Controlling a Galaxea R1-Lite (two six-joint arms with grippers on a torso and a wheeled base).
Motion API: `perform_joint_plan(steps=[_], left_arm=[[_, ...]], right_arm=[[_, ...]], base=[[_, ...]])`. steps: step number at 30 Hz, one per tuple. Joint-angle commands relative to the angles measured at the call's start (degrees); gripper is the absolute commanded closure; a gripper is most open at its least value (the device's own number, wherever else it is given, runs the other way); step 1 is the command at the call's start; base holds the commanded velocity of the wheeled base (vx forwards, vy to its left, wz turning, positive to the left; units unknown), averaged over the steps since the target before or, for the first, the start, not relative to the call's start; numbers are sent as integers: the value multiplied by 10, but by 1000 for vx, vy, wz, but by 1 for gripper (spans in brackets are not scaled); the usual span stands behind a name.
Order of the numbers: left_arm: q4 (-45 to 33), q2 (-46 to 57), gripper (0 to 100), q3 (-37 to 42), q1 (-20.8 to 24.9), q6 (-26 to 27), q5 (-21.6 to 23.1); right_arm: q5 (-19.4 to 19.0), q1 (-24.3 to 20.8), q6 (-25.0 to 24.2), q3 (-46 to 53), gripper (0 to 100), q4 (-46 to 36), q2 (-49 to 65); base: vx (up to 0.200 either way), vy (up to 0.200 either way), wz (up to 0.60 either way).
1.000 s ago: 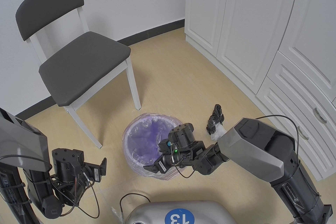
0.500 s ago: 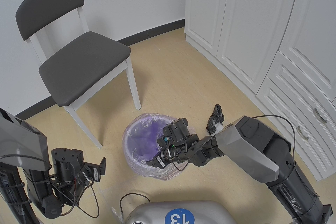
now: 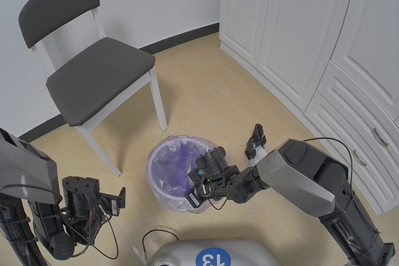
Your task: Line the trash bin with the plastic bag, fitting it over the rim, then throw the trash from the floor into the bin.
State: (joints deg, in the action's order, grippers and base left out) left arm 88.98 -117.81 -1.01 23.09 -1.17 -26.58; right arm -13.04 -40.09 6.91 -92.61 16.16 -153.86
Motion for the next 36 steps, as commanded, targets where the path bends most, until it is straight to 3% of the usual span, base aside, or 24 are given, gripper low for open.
perform_joint_plan(steps=[1,8,14,22,29,36], left_arm=[[10,-1,0,10,1,-1,-2],[10,5,0,9,1,0,-2],[10,-7,0,-19,0,2,-1],[10,-33,0,-30,-9,-1,-10],[10,-37,0,-36,-12,-2,-10],[10,-36,0,-37,-13,-43,-9]], right_arm=[[-2,-13,28,64,100,31,44],[-1,-29,76,142,100,108,47],[10,-26,80,121,100,83,45],[72,12,96,50,100,-80,50],[95,26,99,-9,100,-148,40],[109,67,95,-106,100,-224,13]], base=[[0,0,0],[0,0,0],[0,0,0],[0,0,0],[0,0,0],[0,0,0]])
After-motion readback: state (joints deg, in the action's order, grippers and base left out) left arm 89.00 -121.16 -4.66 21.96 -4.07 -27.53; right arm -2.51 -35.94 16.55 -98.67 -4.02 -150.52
